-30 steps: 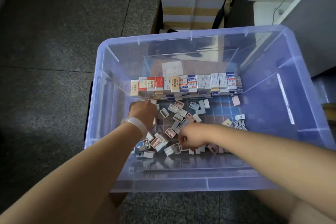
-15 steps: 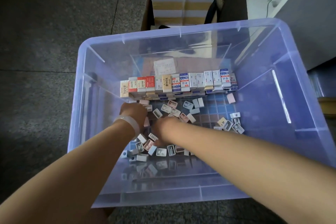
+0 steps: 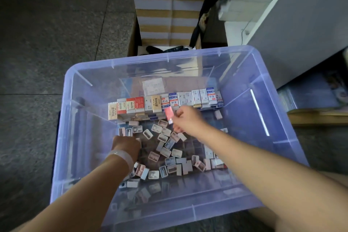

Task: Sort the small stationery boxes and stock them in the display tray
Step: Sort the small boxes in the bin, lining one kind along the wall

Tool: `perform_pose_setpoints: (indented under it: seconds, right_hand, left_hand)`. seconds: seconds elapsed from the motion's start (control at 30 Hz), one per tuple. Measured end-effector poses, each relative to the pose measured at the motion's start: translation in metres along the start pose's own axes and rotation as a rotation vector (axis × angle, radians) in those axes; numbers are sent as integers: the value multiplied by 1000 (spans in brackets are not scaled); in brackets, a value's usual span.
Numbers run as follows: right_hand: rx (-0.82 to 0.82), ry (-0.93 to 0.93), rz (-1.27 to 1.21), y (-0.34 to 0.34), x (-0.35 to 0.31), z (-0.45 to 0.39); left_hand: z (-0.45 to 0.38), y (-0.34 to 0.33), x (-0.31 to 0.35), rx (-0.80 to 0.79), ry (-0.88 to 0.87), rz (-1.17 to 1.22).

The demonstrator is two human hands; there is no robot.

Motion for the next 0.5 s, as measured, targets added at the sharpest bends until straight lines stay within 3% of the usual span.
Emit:
perform_pose_setpoints:
  seconds: [0.07, 0.17, 0.23, 0.4, 0.5]
  right_hand:
    - [141, -155, -570, 41, 23, -6]
    - [215, -354, -1302, 54, 58, -13]
    - [245, -421, -1441, 55, 71, -16]
    - [361, -503, -1510, 62, 88, -16]
    - [331, -569, -1594, 57, 98, -16]
  left_hand:
    - [2, 1, 2, 0, -3, -23]
    - [6, 0, 4, 28, 1, -20]
    - [8, 2, 6, 66, -3, -33]
    - [10, 5, 12, 106, -51, -124]
    - [7, 3, 11, 90, -59, -157]
Point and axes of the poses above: each hand's wrist, its own z-axis away from the middle knuckle, its own y-axis out of the back of the hand, x = y × z, the point moved 9 cm from there along -z, towards the middle knuckle, and after that the axes turned 12 degrees about -y, right-handed, at the moved point
